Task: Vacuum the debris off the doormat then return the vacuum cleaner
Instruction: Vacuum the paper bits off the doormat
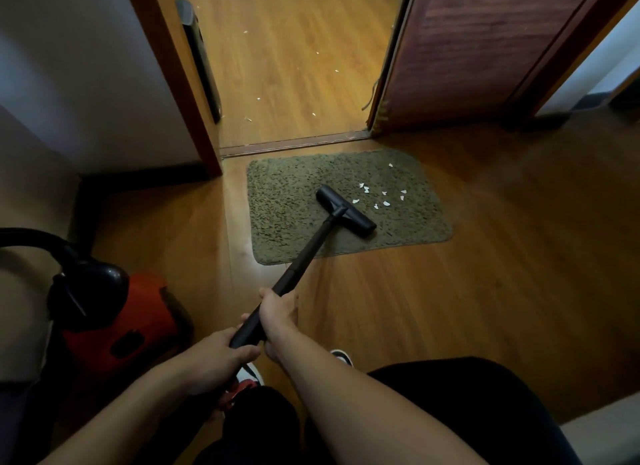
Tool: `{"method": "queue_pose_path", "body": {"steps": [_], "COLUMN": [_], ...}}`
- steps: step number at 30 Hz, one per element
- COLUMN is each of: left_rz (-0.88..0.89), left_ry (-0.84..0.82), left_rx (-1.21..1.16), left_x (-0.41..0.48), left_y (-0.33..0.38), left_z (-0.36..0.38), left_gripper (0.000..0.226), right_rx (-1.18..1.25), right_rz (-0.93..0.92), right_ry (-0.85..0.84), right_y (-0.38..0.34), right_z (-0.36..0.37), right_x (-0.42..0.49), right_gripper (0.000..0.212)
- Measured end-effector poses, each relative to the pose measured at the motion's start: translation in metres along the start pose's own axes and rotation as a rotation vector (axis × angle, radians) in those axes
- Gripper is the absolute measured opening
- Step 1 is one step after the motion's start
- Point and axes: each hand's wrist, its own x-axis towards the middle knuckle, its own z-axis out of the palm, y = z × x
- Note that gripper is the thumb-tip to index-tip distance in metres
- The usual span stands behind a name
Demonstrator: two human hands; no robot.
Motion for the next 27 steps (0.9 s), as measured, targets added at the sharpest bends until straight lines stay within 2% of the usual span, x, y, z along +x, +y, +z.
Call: {"method": "queue_pose_path", "body": {"steps": [2, 10, 16, 21, 27], "left_rz": [0.003, -0.047, -0.068, -0.069, -0.072], "left_ry": [0.004, 0.004, 0.025, 0.041, 0.057], "left_rx": [0.008, -0.023, -0.104, -0.112, -0.148], "left_x": [0.006, 0.029, 0.043, 0.057, 0.057], "left_y": [0.015, 0.062, 0.095, 0.107, 0.113], "left_z": [0.0, 0.001, 0.012, 0.019, 0.029], "left_gripper": [0.03, 0.032, 0.028, 0.032, 0.03], "right_rx": [0.017, 0.013, -0.051, -0.029, -0.031], "right_rz": [-0.002, 0.011, 0.005, -0.008, 0.0], "right_ry": [-0.003, -0.004, -0.038, -0.06, -0.063], "right_y": [-0.01, -0.052, -0.087, -0.093, -0.094], "right_z": [-0.005, -0.017, -0.038, -0.047, -0.056], "right_x": [0.008, 0.04, 0.059, 0.079, 0.081], "right_gripper": [0.044, 0.029, 0.032, 0.037, 0.032]}}
